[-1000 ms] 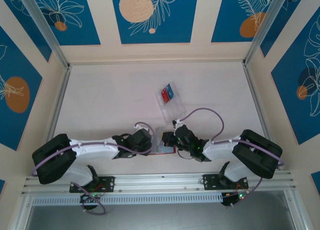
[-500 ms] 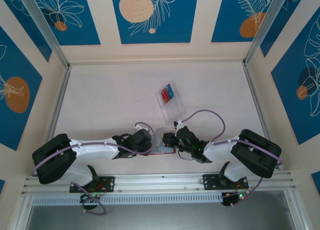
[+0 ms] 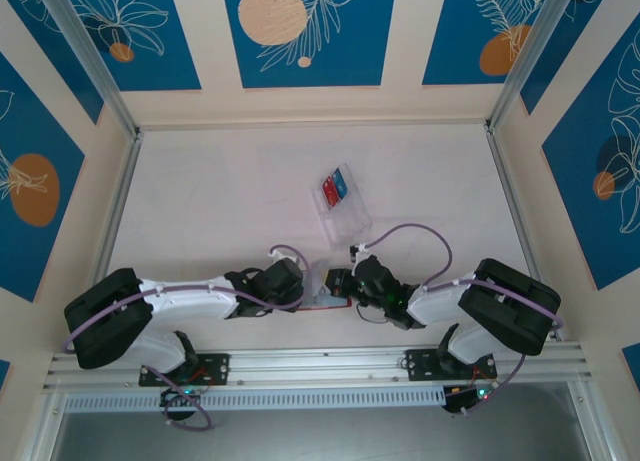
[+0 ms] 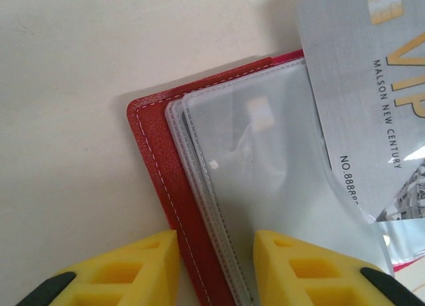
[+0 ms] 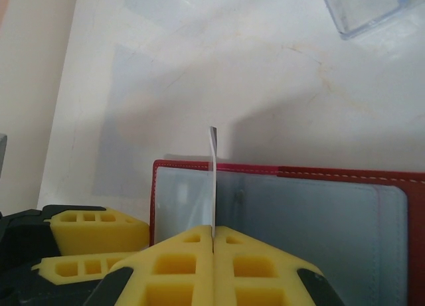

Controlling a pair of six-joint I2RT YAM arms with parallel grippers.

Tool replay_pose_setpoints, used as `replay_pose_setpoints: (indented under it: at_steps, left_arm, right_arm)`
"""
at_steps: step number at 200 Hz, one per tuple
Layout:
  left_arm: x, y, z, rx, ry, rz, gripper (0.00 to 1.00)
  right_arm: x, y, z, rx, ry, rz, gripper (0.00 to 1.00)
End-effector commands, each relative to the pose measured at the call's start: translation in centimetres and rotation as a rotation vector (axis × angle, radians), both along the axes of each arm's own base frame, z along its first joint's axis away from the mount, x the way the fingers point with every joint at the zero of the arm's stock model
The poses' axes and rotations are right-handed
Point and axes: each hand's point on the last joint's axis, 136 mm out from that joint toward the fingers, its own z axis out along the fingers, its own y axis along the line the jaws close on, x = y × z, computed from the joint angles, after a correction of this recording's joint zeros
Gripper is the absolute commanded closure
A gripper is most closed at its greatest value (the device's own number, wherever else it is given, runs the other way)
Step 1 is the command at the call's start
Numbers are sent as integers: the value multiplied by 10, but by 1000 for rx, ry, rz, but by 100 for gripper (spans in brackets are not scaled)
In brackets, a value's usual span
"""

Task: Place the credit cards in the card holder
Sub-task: Insert the credit card into the card slot.

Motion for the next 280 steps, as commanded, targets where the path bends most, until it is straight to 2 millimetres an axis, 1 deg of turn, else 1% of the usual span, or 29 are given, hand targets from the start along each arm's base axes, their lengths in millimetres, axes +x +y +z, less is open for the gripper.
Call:
replay_pose_setpoints:
  at_steps: [1, 40, 74, 126, 166, 212, 280]
  left_arm:
    - [-12, 12, -15, 64, 41, -9, 66]
    - [-11, 11, -14, 67, 39, -12, 66]
    - [-11, 12, -13, 70, 37, -11, 66]
    - [-10, 10, -13, 70, 38, -13, 66]
    - [-10, 11, -12, 73, 37, -13, 66]
    - [-10, 9, -15, 72, 42, -14, 66]
    - [-11, 9, -15, 75, 45, -14, 66]
  right_arm:
    - [-4, -8, -11, -14, 36, -32, 100]
    - [-8, -17, -24, -37, 71, -74, 100]
    - [-11, -24, -29, -67, 72, -104, 100]
    - [-18, -25, -37, -86, 82, -119, 100]
    - [-21, -26, -39, -99, 82, -126, 100]
    - [-29, -26, -47, -133, 93, -95, 100]
    - [-36, -35, -60, -188, 123, -100, 100]
